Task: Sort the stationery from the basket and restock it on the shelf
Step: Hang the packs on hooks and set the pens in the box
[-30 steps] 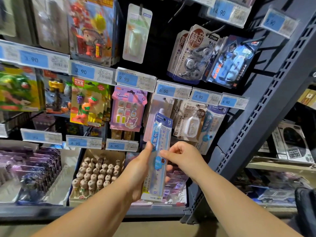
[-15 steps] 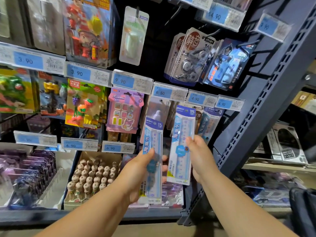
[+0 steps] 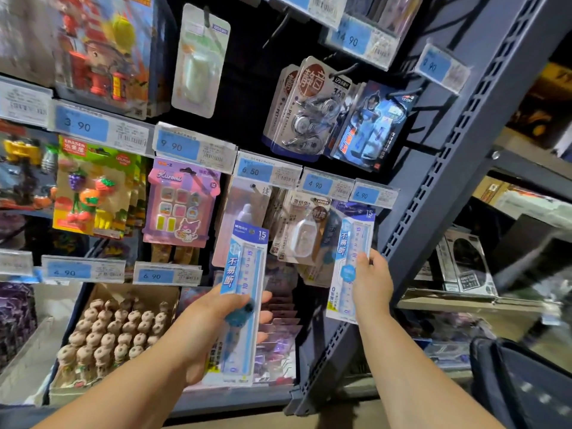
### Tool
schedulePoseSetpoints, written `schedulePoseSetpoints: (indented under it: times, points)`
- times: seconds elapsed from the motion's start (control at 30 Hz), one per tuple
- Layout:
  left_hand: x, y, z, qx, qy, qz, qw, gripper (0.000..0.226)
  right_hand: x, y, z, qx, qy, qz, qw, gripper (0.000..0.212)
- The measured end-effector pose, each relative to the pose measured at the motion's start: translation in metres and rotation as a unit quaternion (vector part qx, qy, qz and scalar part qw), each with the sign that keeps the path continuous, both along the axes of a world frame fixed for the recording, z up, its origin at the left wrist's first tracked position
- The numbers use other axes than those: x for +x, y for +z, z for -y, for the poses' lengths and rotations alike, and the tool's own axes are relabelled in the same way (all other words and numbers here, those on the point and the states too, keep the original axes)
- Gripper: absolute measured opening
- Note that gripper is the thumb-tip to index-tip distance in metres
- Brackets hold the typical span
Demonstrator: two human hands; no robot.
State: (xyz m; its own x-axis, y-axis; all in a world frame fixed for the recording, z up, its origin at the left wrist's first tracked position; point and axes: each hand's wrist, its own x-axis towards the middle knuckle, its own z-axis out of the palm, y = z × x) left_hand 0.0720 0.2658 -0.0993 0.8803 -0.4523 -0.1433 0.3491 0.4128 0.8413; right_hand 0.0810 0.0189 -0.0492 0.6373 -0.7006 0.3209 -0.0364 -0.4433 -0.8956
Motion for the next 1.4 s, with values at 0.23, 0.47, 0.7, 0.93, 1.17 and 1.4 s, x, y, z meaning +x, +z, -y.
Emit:
schedulePoseSetpoints:
  times: [0.23,0.47,0.7,0.93,1.17,1.4]
  points:
    - [0.007,-0.001,-0.005,0.004,-0.008,0.007,1.0,0.036,0.01,-0.005,0.004,0.004,0.006,-0.013,1.0,0.025]
    - [0.006,-0.001,-0.01,0.007,-0.002,0.009,1.0,0.059,0.019,-0.005,0.001,0.036,-0.01,0.005,0.999,0.026]
    - [0.007,-0.002,-0.011,-0.007,-0.002,0.016,1.0,0.054,0.022,-0.006,0.0,0.044,-0.024,-0.005,0.999,0.021]
    - [0.009,-0.005,-0.013,0.0,-0.002,0.016,1.0,0.054,0.03,-0.011,-0.003,0.071,-0.026,0.004,0.997,0.021]
    - [0.004,-0.002,-0.013,0.019,-0.003,0.023,1.0,0.035,0.046,-0.014,-0.001,0.108,-0.098,-0.054,0.988,0.035]
    - [-0.001,0.0,-0.012,0.032,-0.01,0.048,0.998,0.033,0.041,-0.018,-0.016,-0.033,-0.083,-0.148,0.985,0.027]
